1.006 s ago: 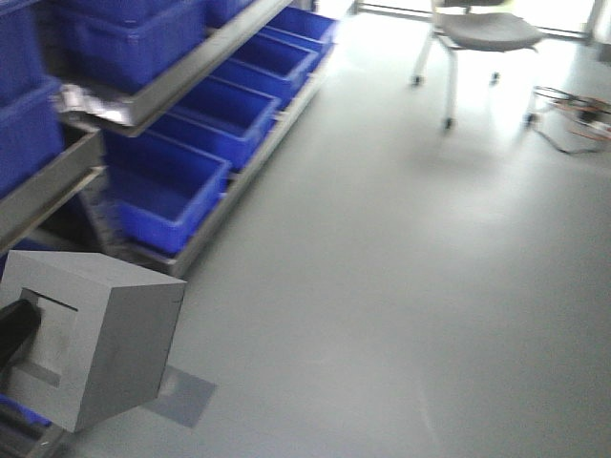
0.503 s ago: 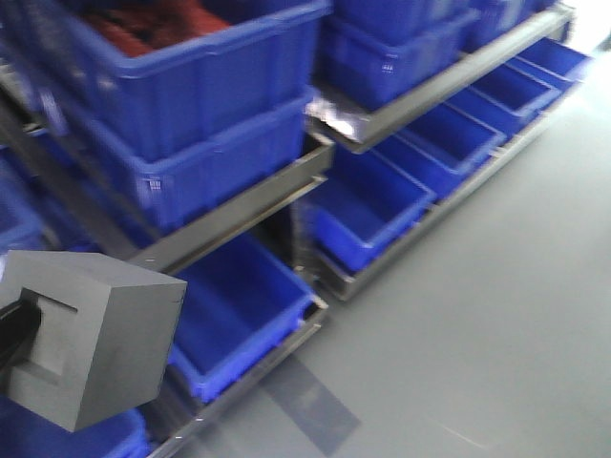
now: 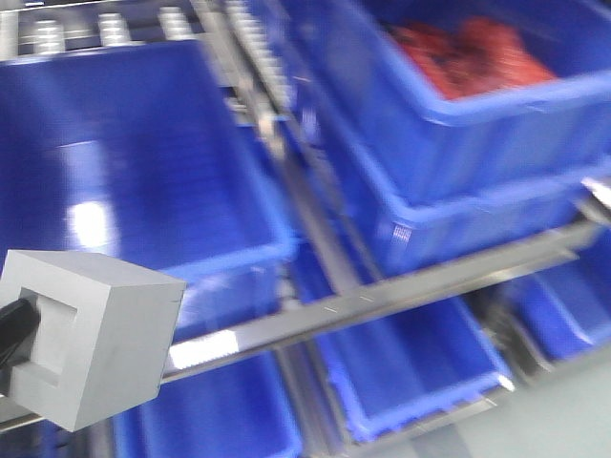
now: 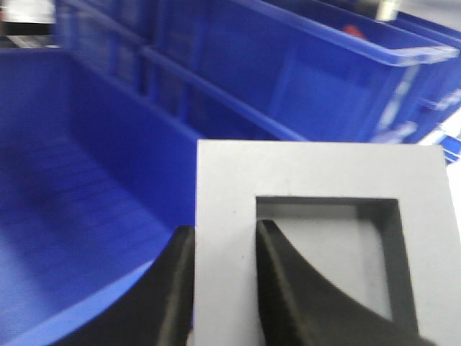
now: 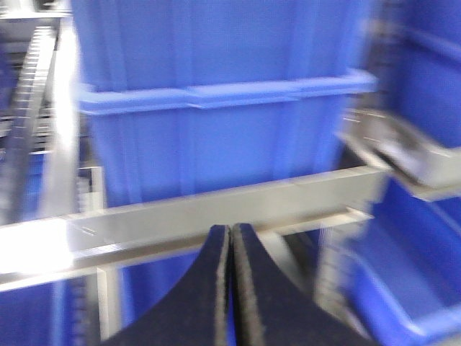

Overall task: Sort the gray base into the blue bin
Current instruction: 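Turn and approach the empty blue bin on the roller rack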

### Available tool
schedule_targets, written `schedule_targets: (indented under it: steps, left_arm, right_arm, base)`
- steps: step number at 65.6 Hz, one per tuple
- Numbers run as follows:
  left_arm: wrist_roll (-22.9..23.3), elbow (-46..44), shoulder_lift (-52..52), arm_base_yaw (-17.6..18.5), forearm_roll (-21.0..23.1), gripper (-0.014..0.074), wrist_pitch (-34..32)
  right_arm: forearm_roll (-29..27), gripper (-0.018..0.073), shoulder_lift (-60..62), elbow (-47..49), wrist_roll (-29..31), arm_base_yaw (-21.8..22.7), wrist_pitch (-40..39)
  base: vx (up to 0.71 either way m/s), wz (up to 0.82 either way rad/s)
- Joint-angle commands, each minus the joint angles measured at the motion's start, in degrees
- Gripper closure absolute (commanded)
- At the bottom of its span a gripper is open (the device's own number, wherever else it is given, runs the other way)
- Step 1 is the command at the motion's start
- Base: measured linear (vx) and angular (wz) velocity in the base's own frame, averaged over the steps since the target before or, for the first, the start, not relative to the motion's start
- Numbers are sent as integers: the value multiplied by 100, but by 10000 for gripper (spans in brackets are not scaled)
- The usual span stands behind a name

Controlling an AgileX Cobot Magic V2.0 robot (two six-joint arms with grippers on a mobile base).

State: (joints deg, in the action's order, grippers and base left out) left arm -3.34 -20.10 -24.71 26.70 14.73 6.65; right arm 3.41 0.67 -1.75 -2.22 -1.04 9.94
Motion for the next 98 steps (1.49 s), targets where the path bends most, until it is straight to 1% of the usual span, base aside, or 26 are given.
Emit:
schedule_targets:
  steps: [1, 43, 98]
  left_arm:
    - [39, -169, 7, 30, 49, 602, -603]
    - [39, -169, 7, 30, 49, 602, -603]
    - [39, -169, 7, 30, 49, 602, -603]
  right_arm:
    - [35, 568, 67, -83, 31, 26, -428]
    - [35, 568, 67, -83, 31, 26, -428]
    - [35, 568, 67, -83, 31, 26, -428]
  base:
    - [15, 59]
    - [11, 40]
    - [9, 1]
